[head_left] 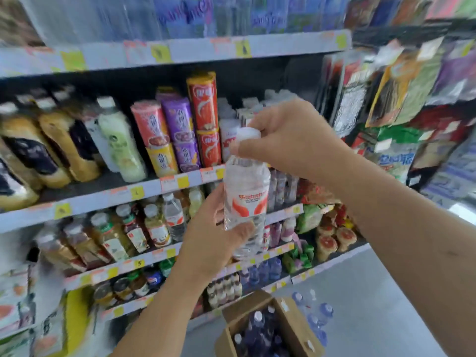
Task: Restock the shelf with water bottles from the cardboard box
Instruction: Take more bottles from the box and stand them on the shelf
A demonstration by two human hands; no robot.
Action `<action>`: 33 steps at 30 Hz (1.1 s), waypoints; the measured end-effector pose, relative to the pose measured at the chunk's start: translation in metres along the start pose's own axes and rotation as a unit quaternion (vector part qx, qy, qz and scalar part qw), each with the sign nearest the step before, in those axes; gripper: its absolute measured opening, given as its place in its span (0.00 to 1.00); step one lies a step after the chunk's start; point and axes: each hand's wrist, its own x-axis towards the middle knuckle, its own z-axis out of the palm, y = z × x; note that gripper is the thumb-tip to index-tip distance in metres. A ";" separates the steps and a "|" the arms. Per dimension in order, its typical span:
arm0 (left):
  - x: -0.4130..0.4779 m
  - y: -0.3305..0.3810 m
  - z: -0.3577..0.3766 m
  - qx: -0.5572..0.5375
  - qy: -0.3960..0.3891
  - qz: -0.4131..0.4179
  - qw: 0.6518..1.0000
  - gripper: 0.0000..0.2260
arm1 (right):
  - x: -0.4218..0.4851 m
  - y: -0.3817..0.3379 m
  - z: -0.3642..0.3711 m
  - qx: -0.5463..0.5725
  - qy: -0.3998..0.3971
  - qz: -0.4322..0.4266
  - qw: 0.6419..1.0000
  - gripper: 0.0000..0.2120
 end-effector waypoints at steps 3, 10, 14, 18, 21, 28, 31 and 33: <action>0.009 0.049 -0.034 -0.009 -0.006 0.065 0.998 0.25 | 0.019 -0.043 -0.025 0.049 0.071 -0.015 0.996 0.24; 0.020 0.130 -0.109 -0.053 -0.019 0.117 0.992 0.25 | 0.028 -0.073 -0.016 0.256 0.053 0.028 0.965 0.34; 0.024 0.153 -0.134 -0.058 -0.027 0.147 0.987 0.21 | 0.023 -0.076 0.003 0.288 -0.033 -0.022 0.957 0.17; 0.031 0.171 -0.150 -0.108 -0.040 0.143 0.983 0.13 | 0.034 -0.087 0.005 0.319 -0.117 -0.087 0.936 0.20; 0.040 0.186 -0.152 -0.116 -0.018 0.133 0.984 0.16 | 0.049 -0.096 0.004 0.342 -0.038 -0.105 0.933 0.18; 0.075 0.207 -0.142 -0.009 0.108 0.180 0.978 0.18 | 0.082 -0.107 0.010 0.288 0.082 -0.069 0.952 0.20; 0.089 0.206 -0.142 -0.022 0.137 0.171 0.975 0.20 | 0.090 -0.110 0.019 0.274 0.101 -0.054 0.955 0.22; 0.094 0.207 -0.146 -0.025 0.148 0.158 0.976 0.19 | 0.096 -0.112 0.028 0.256 0.119 -0.044 0.958 0.25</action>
